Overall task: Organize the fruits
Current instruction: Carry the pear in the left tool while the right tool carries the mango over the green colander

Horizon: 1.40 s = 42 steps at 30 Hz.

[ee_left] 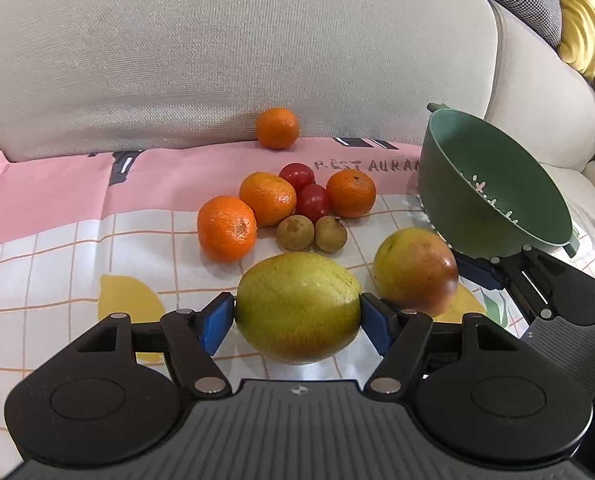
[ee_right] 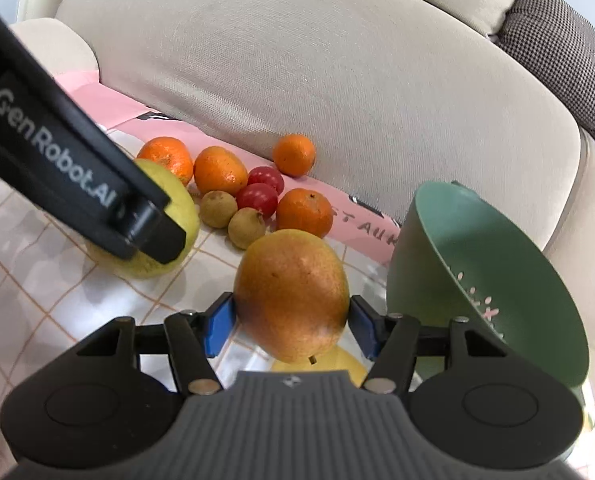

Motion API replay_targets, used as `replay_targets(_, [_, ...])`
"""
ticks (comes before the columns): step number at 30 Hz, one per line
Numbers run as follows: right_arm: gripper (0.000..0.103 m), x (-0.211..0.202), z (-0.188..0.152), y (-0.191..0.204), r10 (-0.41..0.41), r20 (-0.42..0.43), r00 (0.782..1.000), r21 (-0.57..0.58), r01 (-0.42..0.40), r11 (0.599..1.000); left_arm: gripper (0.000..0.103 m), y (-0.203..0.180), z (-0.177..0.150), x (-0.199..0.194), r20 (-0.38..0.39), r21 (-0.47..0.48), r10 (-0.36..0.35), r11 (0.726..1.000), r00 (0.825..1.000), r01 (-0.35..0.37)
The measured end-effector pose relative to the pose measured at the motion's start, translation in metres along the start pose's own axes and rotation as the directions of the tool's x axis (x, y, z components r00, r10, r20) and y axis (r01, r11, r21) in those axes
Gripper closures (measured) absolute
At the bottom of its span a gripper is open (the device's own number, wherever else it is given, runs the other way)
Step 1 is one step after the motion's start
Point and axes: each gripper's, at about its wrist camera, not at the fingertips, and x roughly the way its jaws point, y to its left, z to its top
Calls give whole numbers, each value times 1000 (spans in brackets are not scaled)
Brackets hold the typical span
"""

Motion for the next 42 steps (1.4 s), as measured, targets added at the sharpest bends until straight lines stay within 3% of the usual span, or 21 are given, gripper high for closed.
replay_targets(17, [44, -34, 13, -28, 15, 20, 1000, 118, -17, 993, 25, -17, -9, -45, 55, 19, 33, 999, 998, -34])
replay_targets(22, [44, -62, 6, -29, -30, 55, 998, 130, 23, 991, 25, -29, -1, -57, 97, 32, 23, 999, 995, -26])
replay_targets(29, [44, -77, 18, -73, -107, 89, 990, 215, 86, 973, 25, -47, 16, -64, 129, 43, -20, 999, 991, 15])
replay_targets(35, [44, -52, 34, -117, -121, 18, 993, 284, 111, 952, 25, -55, 31, -63, 136, 25, -67, 998, 988, 64])
replay_targets(39, [44, -15, 42, -138, -49, -92, 995, 293, 74, 953, 25, -57, 38, -60, 138, -5, -101, 995, 985, 103])
replay_targets(42, [44, 8, 39, -148, 53, -175, 983, 340, 10, 940, 25, -57, 41, -60, 143, -15, -117, 993, 983, 121])
